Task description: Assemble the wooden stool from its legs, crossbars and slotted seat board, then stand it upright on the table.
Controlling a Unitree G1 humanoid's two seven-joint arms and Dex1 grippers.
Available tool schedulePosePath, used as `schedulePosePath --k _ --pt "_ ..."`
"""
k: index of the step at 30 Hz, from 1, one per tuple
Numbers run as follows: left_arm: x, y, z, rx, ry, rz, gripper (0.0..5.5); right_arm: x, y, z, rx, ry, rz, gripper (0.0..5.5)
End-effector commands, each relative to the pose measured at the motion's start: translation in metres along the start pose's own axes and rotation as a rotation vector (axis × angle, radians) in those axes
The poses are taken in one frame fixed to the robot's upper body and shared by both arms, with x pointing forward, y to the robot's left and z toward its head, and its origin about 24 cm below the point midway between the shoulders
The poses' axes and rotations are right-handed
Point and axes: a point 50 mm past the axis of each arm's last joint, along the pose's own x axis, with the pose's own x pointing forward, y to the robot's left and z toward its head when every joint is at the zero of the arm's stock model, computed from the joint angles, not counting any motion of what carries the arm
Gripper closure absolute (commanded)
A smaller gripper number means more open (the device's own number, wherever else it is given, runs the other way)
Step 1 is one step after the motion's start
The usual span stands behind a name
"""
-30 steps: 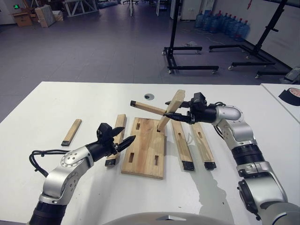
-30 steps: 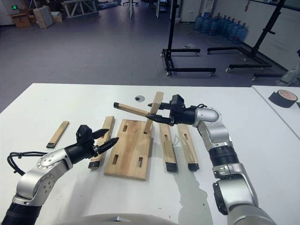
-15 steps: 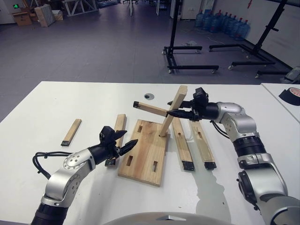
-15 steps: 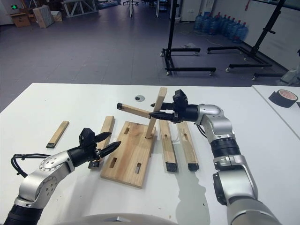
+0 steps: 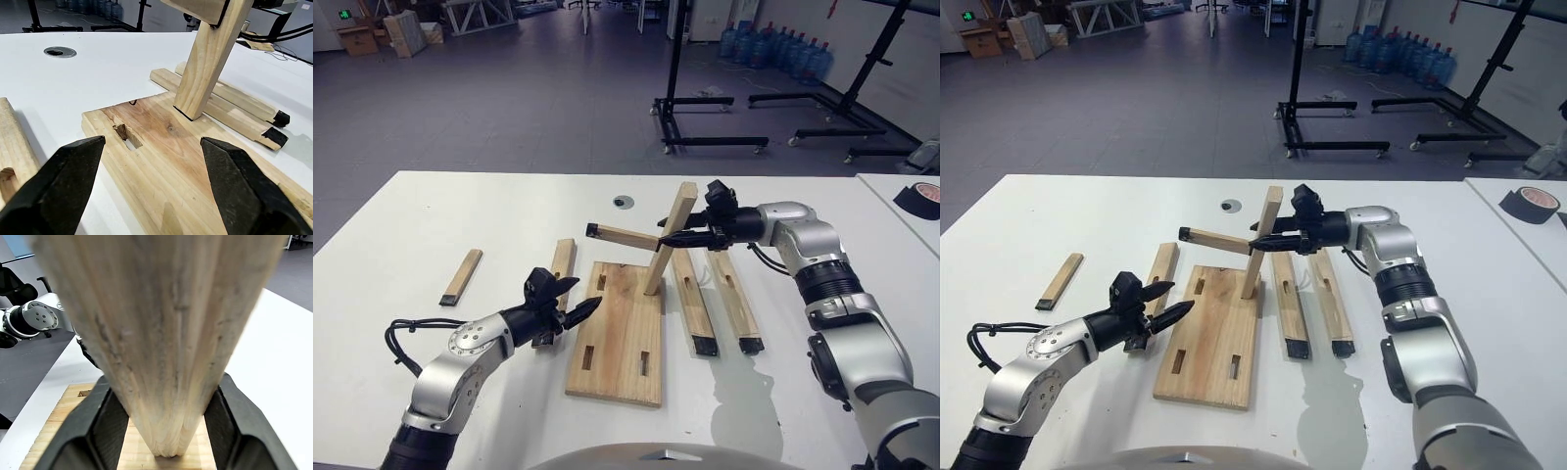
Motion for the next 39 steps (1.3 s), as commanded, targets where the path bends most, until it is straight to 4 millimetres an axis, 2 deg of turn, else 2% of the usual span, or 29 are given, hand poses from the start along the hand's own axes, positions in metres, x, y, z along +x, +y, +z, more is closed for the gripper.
schedulePosePath --k 1,13,14,22,26,31,35,37,39 --pt "0.001 -0.001 -0.013 0.036 0.099 -0.005 1.92 0.012 -0.002 -0.014 0.101 0.098 0.014 3.47" --pt "0.008 -0.005 -0.029 0.046 0.173 -0.01 1.92 0.027 -0.003 -0.016 0.094 0.194 0.013 3.48" --pt "0.008 -0.006 -0.03 0.044 0.173 -0.009 1.92 0.028 -0.003 -0.014 0.089 0.188 0.012 3.11" --pt "0.007 -0.004 -0.039 0.011 0.18 0.029 1.92 0.014 0.0 -0.008 0.075 0.078 -0.08 1.77" --pt "0.005 -0.002 -0.04 0.002 0.176 0.051 1.92 -0.003 0.011 -0.005 0.048 0.02 -0.13 1.74" --pt "0.003 -0.003 -0.041 -0.01 0.175 0.069 1.92 -0.034 0.024 0.025 -0.074 -0.134 -0.305 1.74" --pt "0.003 -0.003 -0.035 -0.038 0.133 0.075 1.92 -0.062 0.042 0.069 -0.21 -0.323 -0.422 1.74" --pt "0.002 -0.004 -0.033 -0.046 0.119 0.073 1.92 -0.064 0.054 0.094 -0.259 -0.458 -0.401 1.74" --pt "0.001 -0.004 -0.031 -0.049 0.116 0.074 1.92 -0.055 0.066 0.11 -0.282 -0.543 -0.341 1.74"
